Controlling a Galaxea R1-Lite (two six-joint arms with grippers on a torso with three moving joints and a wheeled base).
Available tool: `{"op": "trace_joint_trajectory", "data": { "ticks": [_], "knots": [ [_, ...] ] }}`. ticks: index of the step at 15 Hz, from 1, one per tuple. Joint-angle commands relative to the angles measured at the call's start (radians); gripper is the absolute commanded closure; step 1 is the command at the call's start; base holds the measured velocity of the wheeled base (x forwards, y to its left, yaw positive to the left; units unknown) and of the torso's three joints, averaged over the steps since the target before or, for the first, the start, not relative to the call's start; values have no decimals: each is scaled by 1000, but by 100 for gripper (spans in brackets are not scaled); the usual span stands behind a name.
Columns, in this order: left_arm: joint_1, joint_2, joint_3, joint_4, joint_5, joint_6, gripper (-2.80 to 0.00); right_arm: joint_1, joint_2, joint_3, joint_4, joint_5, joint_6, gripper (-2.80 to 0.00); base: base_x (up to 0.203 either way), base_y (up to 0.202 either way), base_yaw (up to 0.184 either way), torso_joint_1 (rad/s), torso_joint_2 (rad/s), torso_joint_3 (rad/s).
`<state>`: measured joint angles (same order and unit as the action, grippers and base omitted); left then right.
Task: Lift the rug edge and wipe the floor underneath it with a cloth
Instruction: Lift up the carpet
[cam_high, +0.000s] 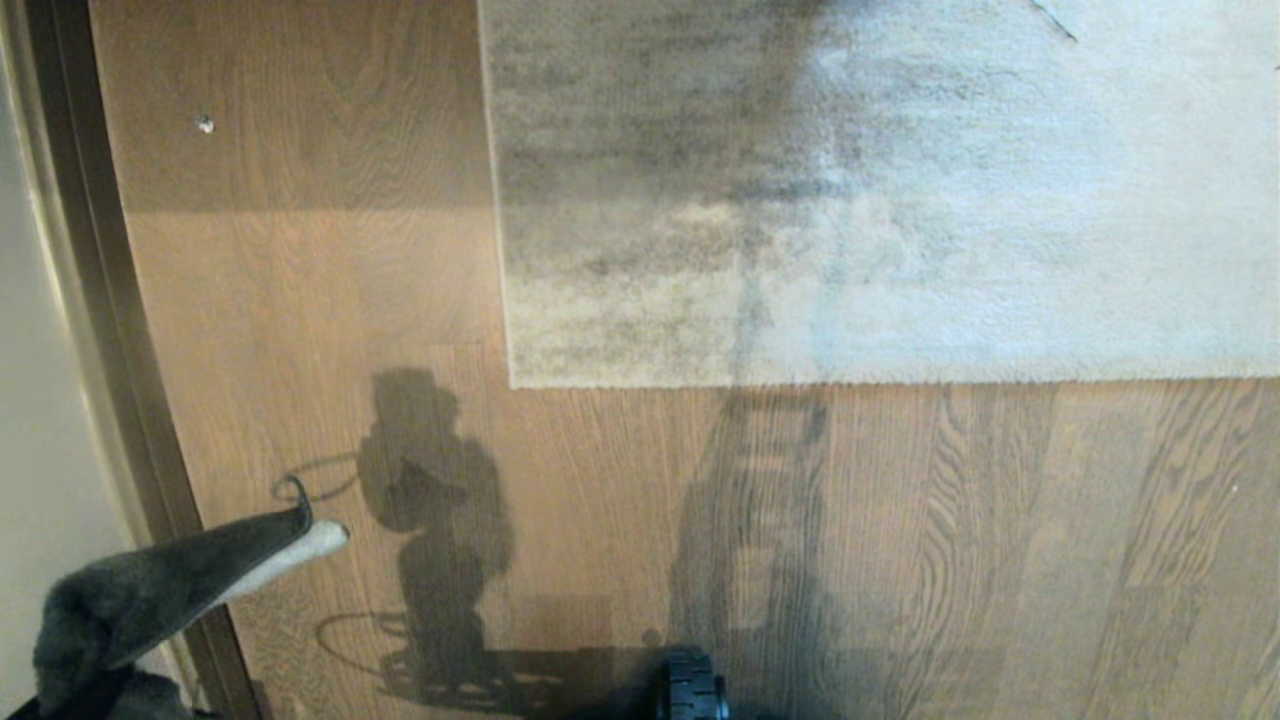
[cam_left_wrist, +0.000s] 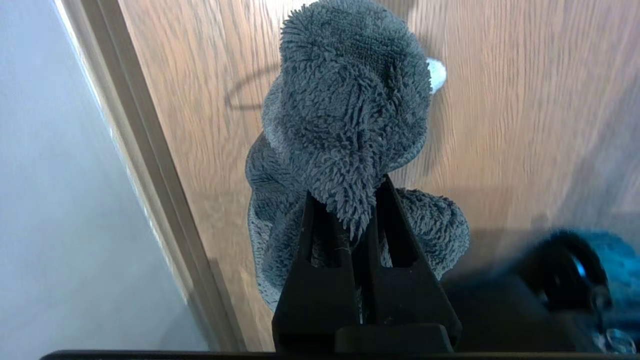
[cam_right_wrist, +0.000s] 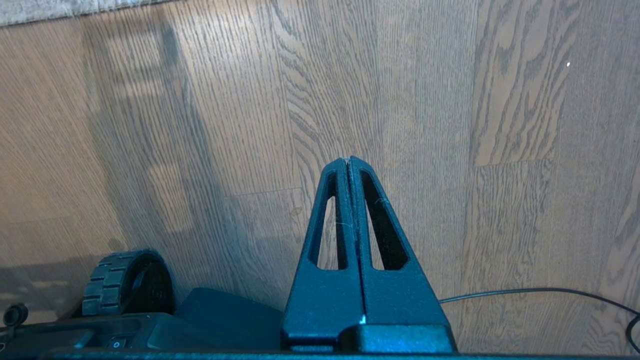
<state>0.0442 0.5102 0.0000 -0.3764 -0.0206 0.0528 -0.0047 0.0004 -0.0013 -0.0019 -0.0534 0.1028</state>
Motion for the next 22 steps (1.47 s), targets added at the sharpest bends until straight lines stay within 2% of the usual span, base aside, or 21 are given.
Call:
{"op": "trace_joint_trajectory", "data": {
  "ticks": [1,6,9,13,16,22],
  "knots": [
    [-1,-126,0,70,1,-1,0,0,0,0,0,0,0,0,0,0,0,0,0,0],
    [-21,-309,0,297,6,-5,0,0,0,0,-1,0,0,0,0,0,0,0,0,0],
    [-36,-384,0,370,7,-9,0,0,0,0,0,0,0,0,0,0,0,0,0,0],
    [-39,-454,0,372,9,-16,0,0,0,0,-1,0,0,0,0,0,0,0,0,0],
    [-44,-510,0,373,13,-53,0,0,0,1,-1,0,0,0,0,0,0,0,0,0],
    [-44,-510,0,373,13,-53,0,0,0,0,-1,0,0,0,0,0,0,0,0,0]
  ]
}}
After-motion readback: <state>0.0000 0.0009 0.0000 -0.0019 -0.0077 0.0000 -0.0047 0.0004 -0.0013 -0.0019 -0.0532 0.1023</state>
